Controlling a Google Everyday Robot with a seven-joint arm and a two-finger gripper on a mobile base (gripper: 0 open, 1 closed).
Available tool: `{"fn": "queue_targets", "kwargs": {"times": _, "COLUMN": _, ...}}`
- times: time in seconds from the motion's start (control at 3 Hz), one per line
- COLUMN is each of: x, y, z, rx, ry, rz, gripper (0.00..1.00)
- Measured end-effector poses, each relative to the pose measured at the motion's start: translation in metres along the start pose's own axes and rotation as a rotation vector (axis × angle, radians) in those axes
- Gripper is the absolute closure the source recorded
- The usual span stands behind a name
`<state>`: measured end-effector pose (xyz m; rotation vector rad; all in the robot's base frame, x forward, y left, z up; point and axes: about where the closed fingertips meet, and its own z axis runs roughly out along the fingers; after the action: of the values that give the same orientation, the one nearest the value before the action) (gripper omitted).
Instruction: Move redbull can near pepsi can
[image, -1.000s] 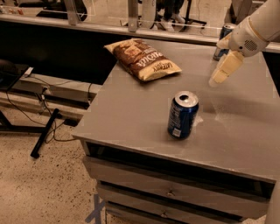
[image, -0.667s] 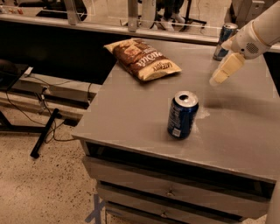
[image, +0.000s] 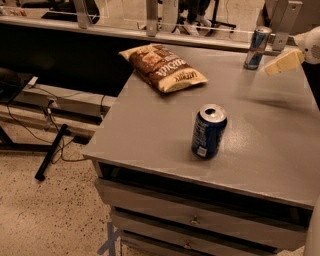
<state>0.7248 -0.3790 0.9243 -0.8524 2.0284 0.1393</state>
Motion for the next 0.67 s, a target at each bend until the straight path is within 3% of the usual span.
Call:
{"fn": "queue_targets", "kwargs": {"times": 0.33, "x": -0.006, "y": -0.027, "z": 0.003, "rx": 0.053, "ry": -0.099, "rz": 0.064, "gripper": 0.0}}
{"fn": "queue_targets", "kwargs": {"times": 0.67, "x": -0.034, "y": -0.031, "z": 0.029, "rx": 0.075, "ry": -0.145, "rz": 0.134, "gripper": 0.0}}
